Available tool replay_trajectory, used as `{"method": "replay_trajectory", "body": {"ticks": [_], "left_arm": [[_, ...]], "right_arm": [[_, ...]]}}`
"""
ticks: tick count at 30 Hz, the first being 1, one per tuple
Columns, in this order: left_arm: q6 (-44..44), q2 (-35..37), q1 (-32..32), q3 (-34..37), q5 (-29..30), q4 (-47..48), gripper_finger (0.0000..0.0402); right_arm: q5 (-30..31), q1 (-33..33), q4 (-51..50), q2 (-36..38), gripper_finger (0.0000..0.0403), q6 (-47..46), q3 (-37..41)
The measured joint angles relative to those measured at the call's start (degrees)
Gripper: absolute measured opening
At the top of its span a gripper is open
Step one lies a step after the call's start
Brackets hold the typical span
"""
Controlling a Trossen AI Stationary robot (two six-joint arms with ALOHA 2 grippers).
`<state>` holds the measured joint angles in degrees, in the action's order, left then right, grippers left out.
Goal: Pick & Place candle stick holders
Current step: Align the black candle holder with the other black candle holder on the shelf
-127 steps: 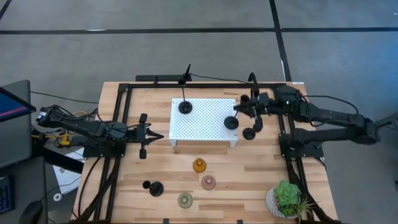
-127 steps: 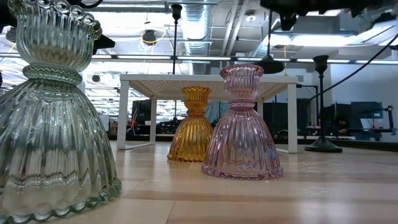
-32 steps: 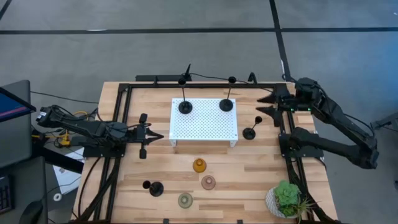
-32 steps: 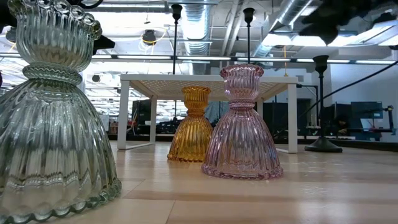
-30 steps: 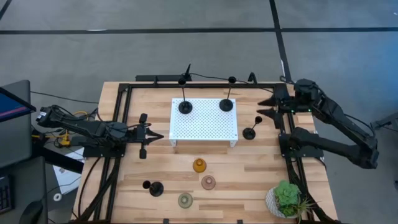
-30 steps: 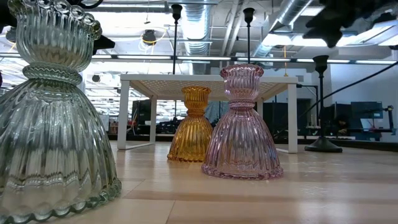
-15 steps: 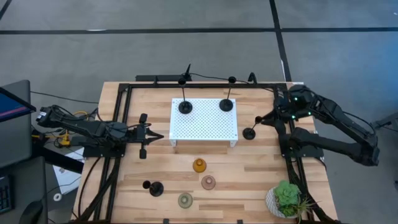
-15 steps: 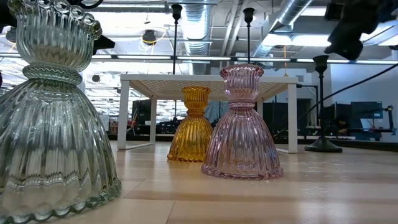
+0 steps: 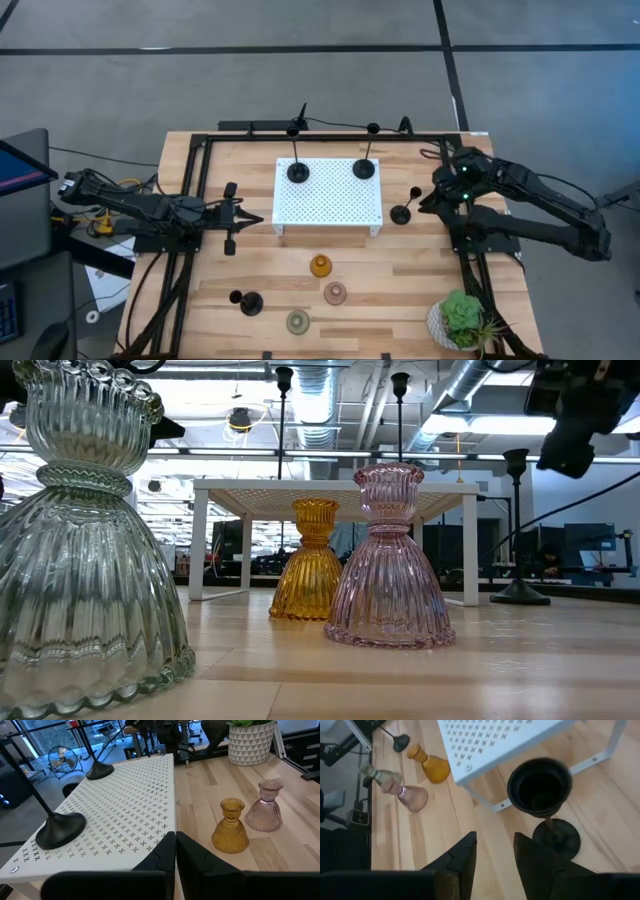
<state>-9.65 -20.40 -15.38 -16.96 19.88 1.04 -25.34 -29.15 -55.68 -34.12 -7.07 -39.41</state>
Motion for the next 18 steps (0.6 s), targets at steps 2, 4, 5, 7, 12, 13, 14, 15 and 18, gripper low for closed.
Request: {"method": "replay_trajectory", "body": {"ticks": [2,4,5,7,12,13,14,15,18], "left_arm": [[0.0,0.0,0.0,0.0,0.0,0.0,0.0012],[0.0,0.0,0.0,0.0,0.0,0.0,0.0012],[0.0,0.0,0.0,0.0,0.0,0.0,0.0012],[0.0,0.0,0.0,0.0,0.0,0.0,0.0012],[0.0,0.0,0.0,0.0,0.0,0.0,0.0012],[0.0,0.0,0.0,0.0,0.0,0.0,0.0012],[0.0,0.0,0.0,0.0,0.0,0.0,0.0012],[0.0,0.0,0.0,0.0,0.0,0.0,0.0012],[0.0,0.0,0.0,0.0,0.0,0.0,0.0012]], "right_arm": [[1.4,0.6,0.7,-0.3,0.0121,0.1,1.2],[4.1,1.0,1.4,-0.6,0.0120,0.1,1.7],[5.2,1.2,1.6,-0.8,0.0120,-0.3,2.0],[6.2,1.5,1.4,-1.2,0.0120,-1.0,2.4],[6.0,1.5,3.8,-2.1,0.0120,-2.3,3.6],[6.0,1.5,4.4,-2.4,0.0120,-2.5,4.0],[6.0,1.5,5.1,-2.7,0.0120,-2.5,4.4],[6.0,1.5,5.6,-3.0,0.0120,-2.7,4.5],[6.3,1.5,8.2,-4.8,0.0120,-3.0,4.6]]}}
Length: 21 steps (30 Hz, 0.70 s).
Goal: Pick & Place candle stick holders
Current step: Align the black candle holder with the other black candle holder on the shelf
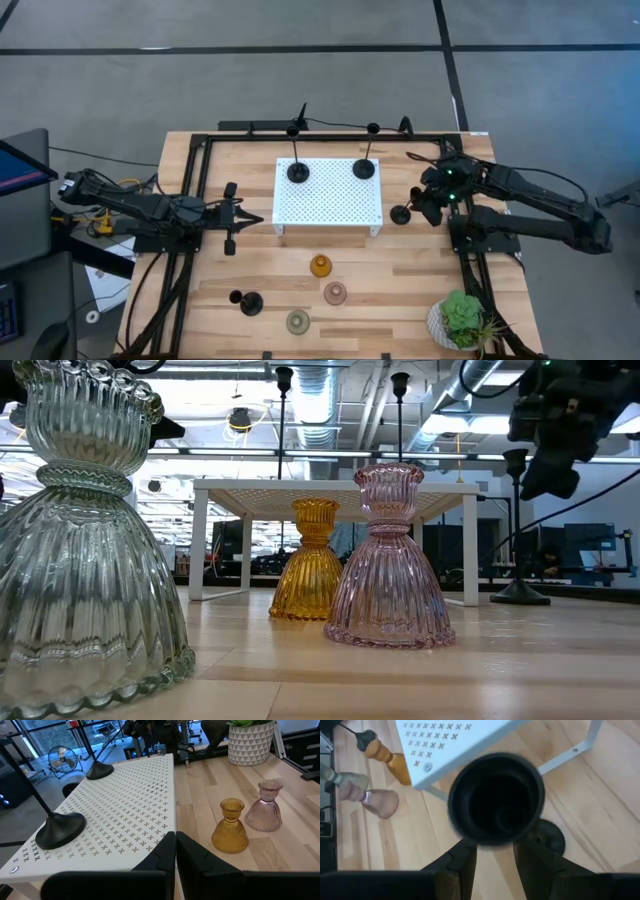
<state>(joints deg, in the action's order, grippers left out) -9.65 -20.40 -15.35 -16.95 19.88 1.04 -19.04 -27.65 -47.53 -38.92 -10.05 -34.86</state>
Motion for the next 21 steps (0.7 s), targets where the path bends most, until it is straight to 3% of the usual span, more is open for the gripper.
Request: {"method": "replay_trajectory", "body": {"ticks": [4,21], "left_arm": [[0.0,0.0,0.0,0.0,0.0,0.0,0.0012],[0.0,0.0,0.0,0.0,0.0,0.0,0.0012]], "right_arm": [[1.1,0.0,4.1,-2.5,0.0120,-0.1,0.0],[5.6,0.0,4.1,-8.4,0.0120,-1.5,0.0]]}}
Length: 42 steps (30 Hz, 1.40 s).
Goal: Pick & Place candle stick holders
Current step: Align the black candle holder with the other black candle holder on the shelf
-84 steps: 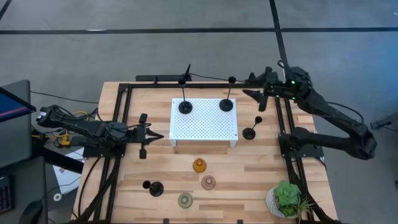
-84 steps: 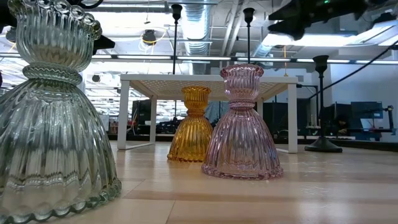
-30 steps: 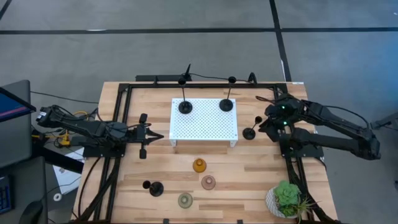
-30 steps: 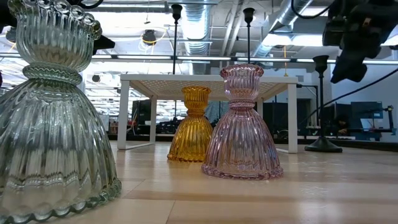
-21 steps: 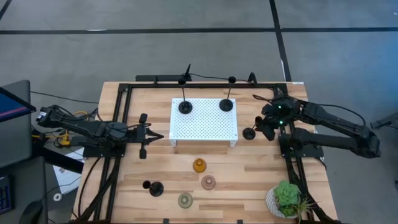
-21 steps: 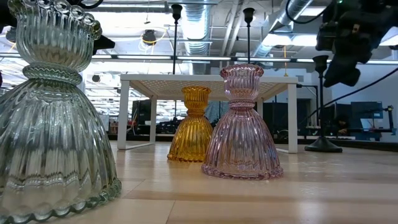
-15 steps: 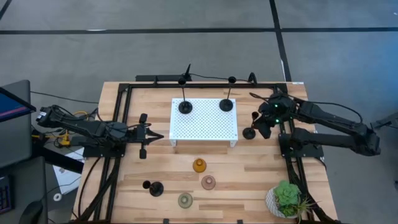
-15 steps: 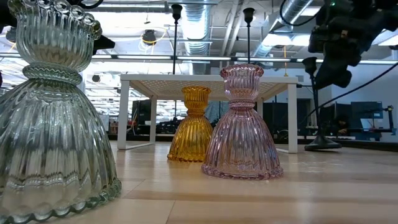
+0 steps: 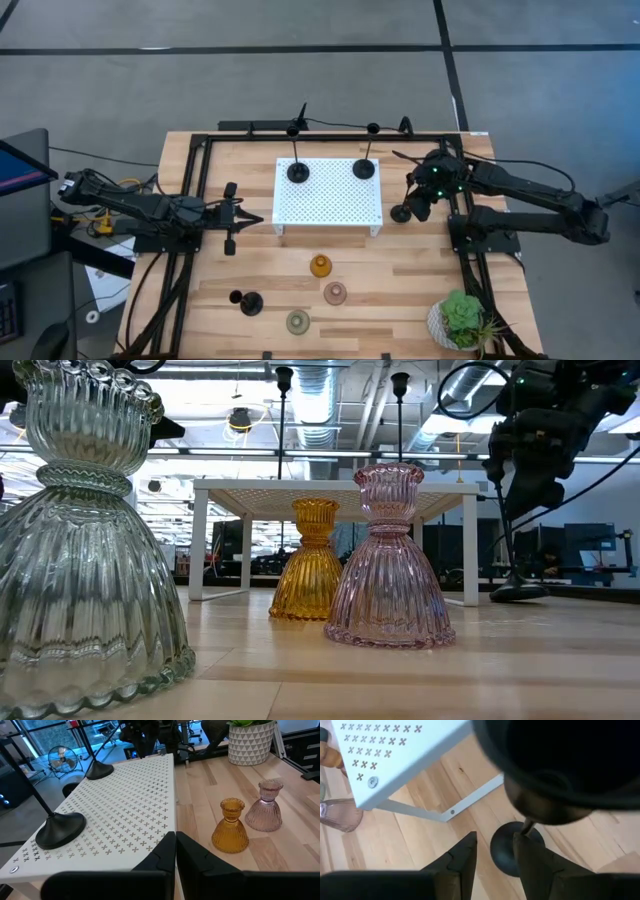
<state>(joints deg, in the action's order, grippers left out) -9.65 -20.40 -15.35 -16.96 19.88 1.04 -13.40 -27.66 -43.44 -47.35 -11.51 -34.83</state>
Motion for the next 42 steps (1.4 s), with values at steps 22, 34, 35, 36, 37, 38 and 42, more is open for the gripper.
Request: {"method": "replay_trajectory", "body": {"ticks": [22,34,35,36,37,38,42], "left_arm": [[0.0,0.0,0.0,0.0,0.0,0.0,0.0012],[0.0,0.0,0.0,0.0,0.0,0.0,0.0012],[0.0,0.0,0.0,0.0,0.0,0.0,0.0012],[0.0,0.0,0.0,0.0,0.0,0.0,0.0012],[0.0,0.0,0.0,0.0,0.0,0.0,0.0012],[0.0,0.0,0.0,0.0,0.0,0.0,0.0012],[0.0,0.0,0.0,0.0,0.0,0.0,0.0012]], "right_arm": [[2.5,0.0,-3.7,0.2,0.0120,-1.1,0.0],[1.4,0.0,0.1,0.2,0.0120,-0.7,0.0],[1.4,0.0,0.2,0.2,0.0120,-0.6,0.0],[1.5,0.0,0.4,0.2,0.0120,-0.6,0.0],[1.5,0.0,0.6,0.2,0.0119,-0.6,0.0],[1.5,0.0,0.6,0.2,0.0116,-0.6,0.0],[1.5,0.0,0.7,0.2,0.0091,-0.6,0.0]]}}
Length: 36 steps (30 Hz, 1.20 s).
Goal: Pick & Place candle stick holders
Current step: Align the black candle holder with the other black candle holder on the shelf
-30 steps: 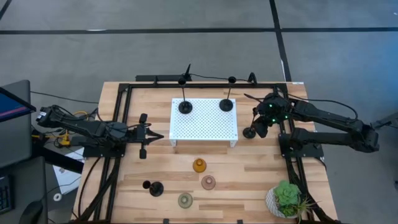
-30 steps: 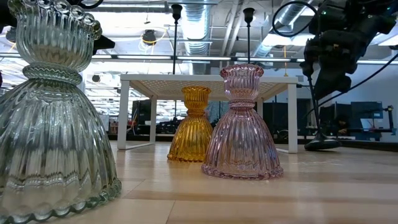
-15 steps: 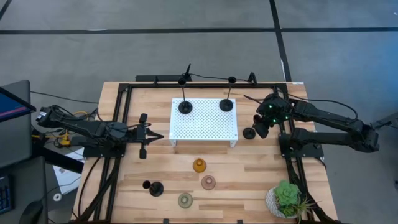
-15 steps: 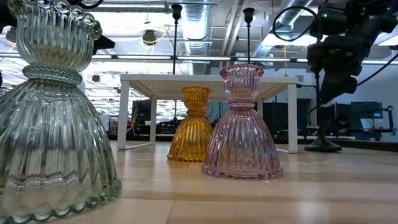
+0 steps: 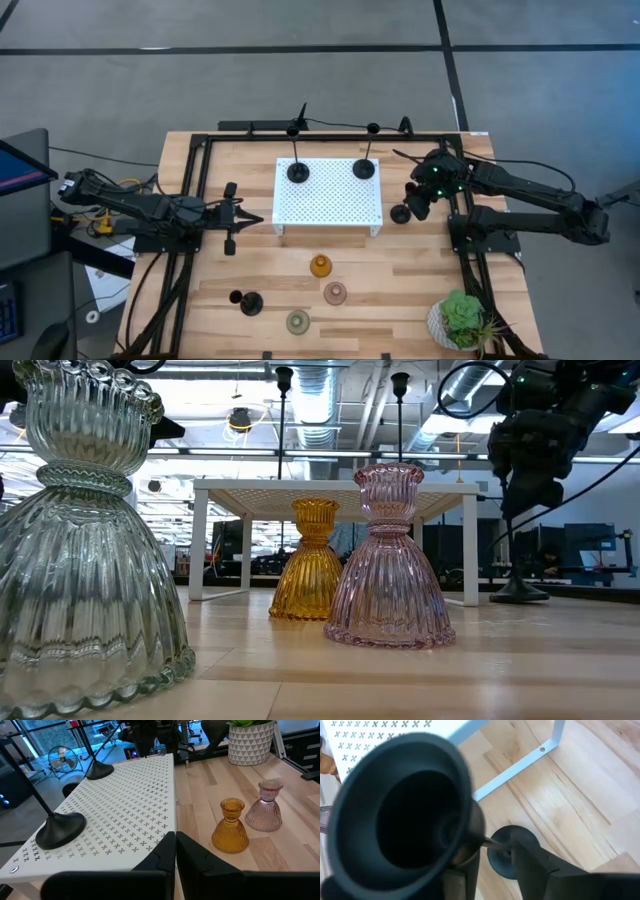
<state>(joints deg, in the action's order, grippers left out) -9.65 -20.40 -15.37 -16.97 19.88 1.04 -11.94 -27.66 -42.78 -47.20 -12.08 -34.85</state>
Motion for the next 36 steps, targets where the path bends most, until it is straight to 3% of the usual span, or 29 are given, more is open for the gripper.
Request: {"method": "replay_trajectory", "body": {"ticks": [8,26,36], "left_arm": [[0.0,0.0,0.0,0.0,0.0,0.0,0.0012],[0.0,0.0,0.0,0.0,0.0,0.0,0.0012],[0.0,0.0,0.0,0.0,0.0,0.0,0.0012]], "right_arm": [[0.3,0.0,0.2,0.0,0.0009,0.2,0.0],[3.5,3.7,-0.3,3.6,0.0002,-0.2,-1.5],[13.8,7.7,-13.7,3.7,0.0000,0.0,-15.7]]}}
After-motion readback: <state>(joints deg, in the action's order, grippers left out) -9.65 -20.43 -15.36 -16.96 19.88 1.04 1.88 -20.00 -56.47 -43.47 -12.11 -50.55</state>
